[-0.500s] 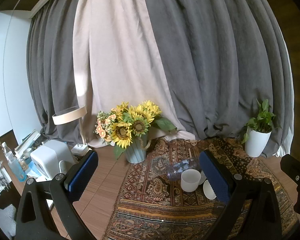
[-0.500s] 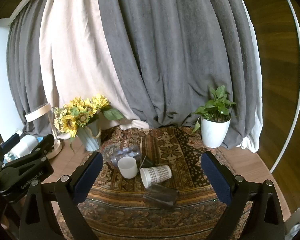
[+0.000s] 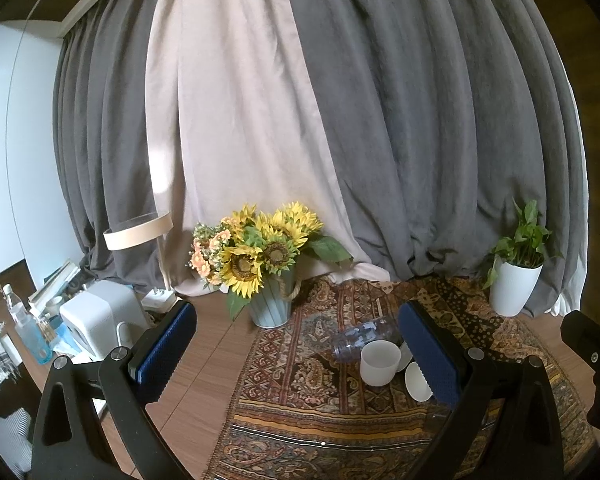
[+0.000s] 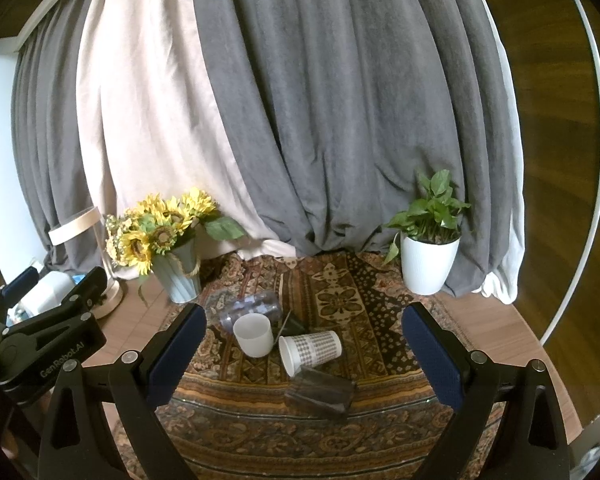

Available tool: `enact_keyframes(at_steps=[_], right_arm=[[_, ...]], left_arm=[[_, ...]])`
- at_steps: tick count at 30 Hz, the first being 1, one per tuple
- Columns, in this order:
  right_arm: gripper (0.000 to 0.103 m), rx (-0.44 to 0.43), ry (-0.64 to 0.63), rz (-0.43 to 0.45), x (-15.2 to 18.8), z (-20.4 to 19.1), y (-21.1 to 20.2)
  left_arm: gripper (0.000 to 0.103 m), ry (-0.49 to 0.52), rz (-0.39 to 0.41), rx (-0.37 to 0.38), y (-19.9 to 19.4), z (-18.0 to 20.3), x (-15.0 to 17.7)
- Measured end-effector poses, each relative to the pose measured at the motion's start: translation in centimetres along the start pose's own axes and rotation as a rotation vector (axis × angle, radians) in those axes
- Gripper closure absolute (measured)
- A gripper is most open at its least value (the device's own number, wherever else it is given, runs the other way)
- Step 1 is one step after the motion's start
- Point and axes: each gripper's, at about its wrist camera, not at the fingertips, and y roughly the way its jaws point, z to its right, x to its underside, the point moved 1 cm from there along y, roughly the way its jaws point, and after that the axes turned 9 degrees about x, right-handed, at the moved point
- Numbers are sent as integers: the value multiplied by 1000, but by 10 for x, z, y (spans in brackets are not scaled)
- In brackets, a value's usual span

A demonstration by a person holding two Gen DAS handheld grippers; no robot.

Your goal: Flip cup upside down

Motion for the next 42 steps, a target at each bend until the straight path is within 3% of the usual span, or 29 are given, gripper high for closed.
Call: enact_keyframes(at_steps=[21,25,34,37,42], right_arm=[[4,-11,-2,-7,0,6,2],[4,-21,-17,-22,0,9,6],[4,-104,-92,-187,4,23,50],[4,-143,-144,-279,9,25,73],[5,-239,-236,-444,23,22,113]], left_arm=[[0,-2,-4,-19,0,6,-5],[0,-4,-34,-43,3,13,-1],[0,-36,-165,-100,26,39,18],[0,-82,-241,-120,42,47,29],[0,-143,-304,-164,57,56,43]])
